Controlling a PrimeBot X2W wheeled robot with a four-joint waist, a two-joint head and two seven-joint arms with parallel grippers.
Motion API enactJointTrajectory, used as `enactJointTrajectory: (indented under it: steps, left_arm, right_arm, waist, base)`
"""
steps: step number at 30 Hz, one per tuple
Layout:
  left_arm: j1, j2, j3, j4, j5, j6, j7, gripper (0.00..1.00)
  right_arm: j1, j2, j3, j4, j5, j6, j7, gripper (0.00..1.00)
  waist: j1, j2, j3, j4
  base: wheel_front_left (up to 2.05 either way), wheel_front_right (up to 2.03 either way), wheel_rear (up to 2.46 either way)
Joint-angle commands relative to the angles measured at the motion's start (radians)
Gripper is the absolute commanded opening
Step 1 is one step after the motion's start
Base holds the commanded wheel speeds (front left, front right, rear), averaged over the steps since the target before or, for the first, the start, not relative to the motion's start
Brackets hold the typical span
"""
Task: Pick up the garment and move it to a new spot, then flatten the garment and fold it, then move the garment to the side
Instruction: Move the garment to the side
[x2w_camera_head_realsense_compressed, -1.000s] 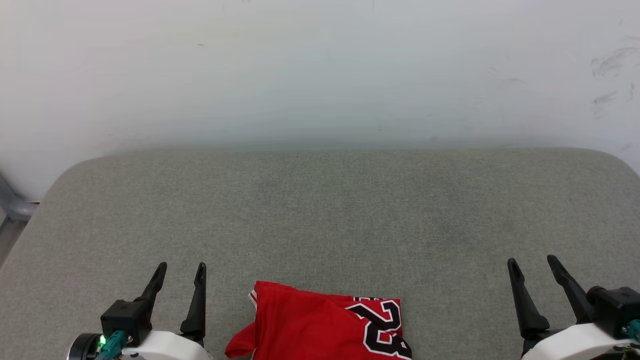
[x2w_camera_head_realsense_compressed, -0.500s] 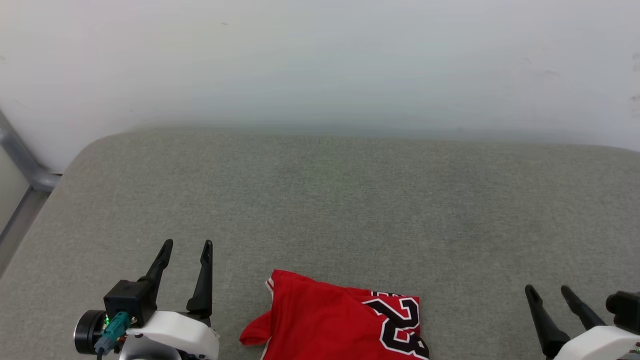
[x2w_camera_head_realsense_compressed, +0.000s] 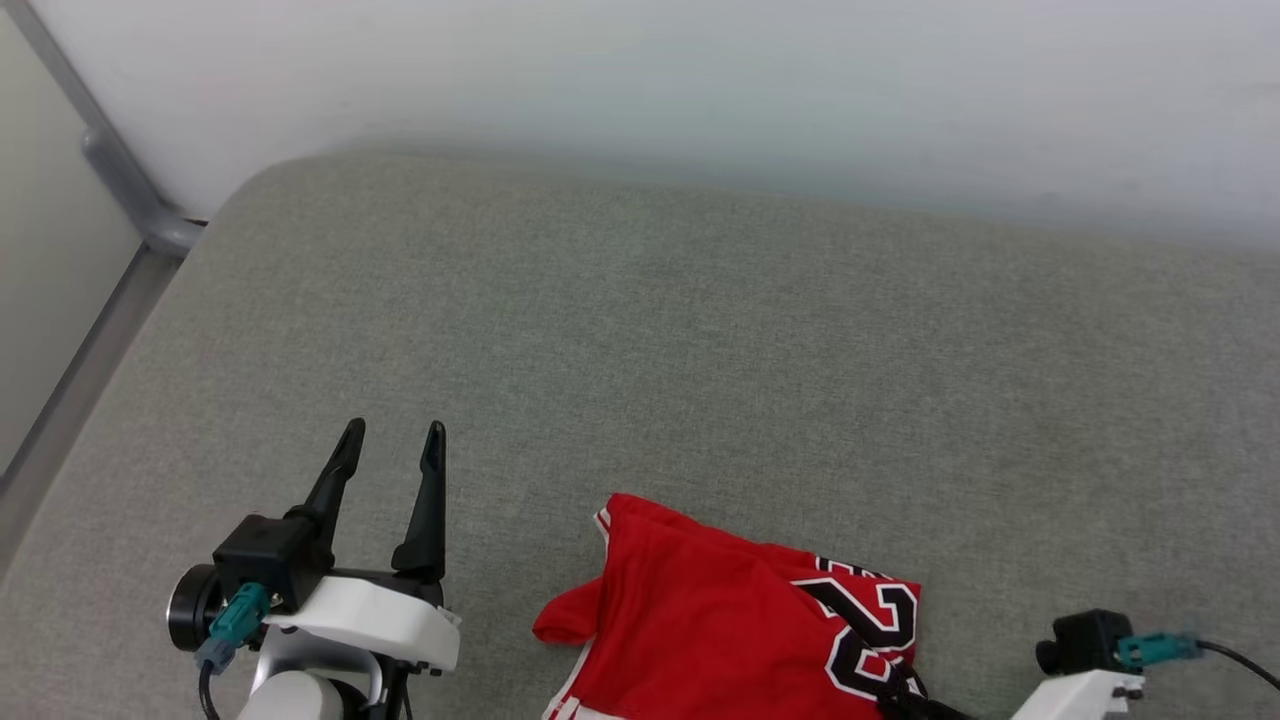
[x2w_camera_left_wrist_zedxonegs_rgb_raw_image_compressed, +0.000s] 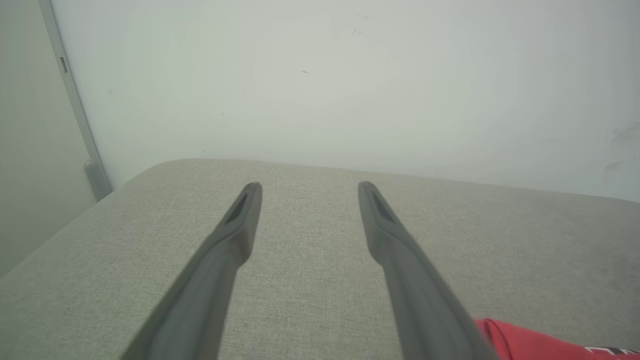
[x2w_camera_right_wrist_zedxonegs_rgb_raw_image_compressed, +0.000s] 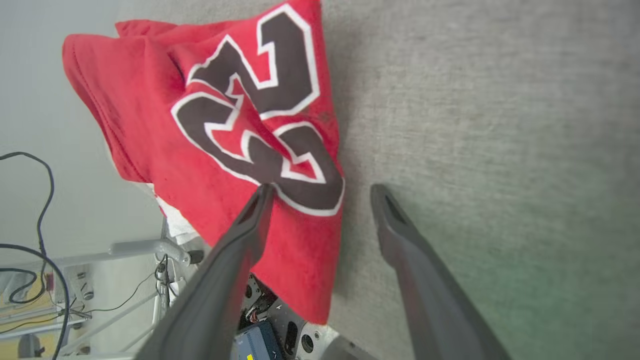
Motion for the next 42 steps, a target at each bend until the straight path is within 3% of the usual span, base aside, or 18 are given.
enactJointTrajectory:
  steps: [1, 12, 14, 15, 16, 22, 27, 34, 42]
  left_arm:
    - [-0.013, -0.006, 0.007, 0.002, 0.007, -0.007, -0.004, 1.00]
    - [-0.032, -0.068, 0.051, 0.026, 0.051, -0.063, -0.003, 1.00]
    - [-0.029, -0.074, 0.059, 0.033, 0.059, -0.072, -0.003, 1.00]
    - [-0.026, -0.077, 0.063, 0.036, 0.064, -0.076, -0.003, 1.00]
    - [-0.020, -0.080, 0.068, 0.041, 0.067, -0.077, -0.003, 1.00]
    - [0.007, -0.083, 0.087, 0.047, 0.094, -0.088, -0.003, 1.00]
    - [0.033, -0.077, 0.098, 0.030, 0.114, -0.091, -0.003, 1.00]
    - [0.049, -0.079, 0.090, -0.003, 0.129, -0.102, -0.003, 1.00]
    - [-0.017, -0.069, 0.070, -0.049, 0.150, -0.120, -0.003, 1.00]
  right_arm:
    - [-0.027, -0.008, 0.007, 0.003, -0.007, 0.000, 0.005, 1.00]
    - [-0.128, 0.011, 0.092, 0.149, 0.035, -0.001, 0.034, 1.00]
    - [-0.136, 0.007, 0.104, 0.152, 0.032, -0.001, 0.032, 0.31]
    - [-0.139, 0.001, 0.111, 0.145, 0.028, -0.001, 0.030, 0.06]
    - [-0.142, -0.006, 0.116, 0.136, 0.020, -0.001, 0.026, 0.00]
    - [-0.163, -0.051, 0.143, 0.048, -0.044, 0.000, 0.009, 0.00]
    - [-0.160, -0.095, 0.143, -0.008, -0.122, 0.000, 0.048, 0.00]
    - [-0.184, -0.171, 0.114, -0.049, -0.192, 0.000, 0.119, 0.00]
    - [-0.316, -0.217, 0.091, -0.025, -0.236, 0.000, 0.107, 0.00]
  waist:
    - [-0.0001, 0.0000, 0.021, 0.018]
    - [-0.0001, 0.0000, 0.071, 0.061]
    - [-0.0001, 0.0000, 0.067, 0.065]
    - [-0.0001, 0.0000, 0.062, 0.065]
    - [-0.0001, 0.0000, 0.055, 0.064]
    - [-0.0001, 0.0000, 0.002, 0.028]
    - [-0.0001, 0.0000, -0.034, -0.046]
    - [-0.0001, 0.0000, -0.023, -0.210]
    - [-0.0001, 0.0000, 0.096, -0.391]
  base:
    - [0.00, 0.00, 0.00]
    - [0.00, 0.00, 0.00]
    - [0.00, 0.00, 0.00]
    - [0.00, 0.00, 0.00]
    - [0.00, 0.00, 0.00]
    - [0.00, 0.00, 0.00]
    - [0.00, 0.00, 0.00]
    - [0.00, 0.00, 0.00]
    - [0.00, 0.00, 0.00]
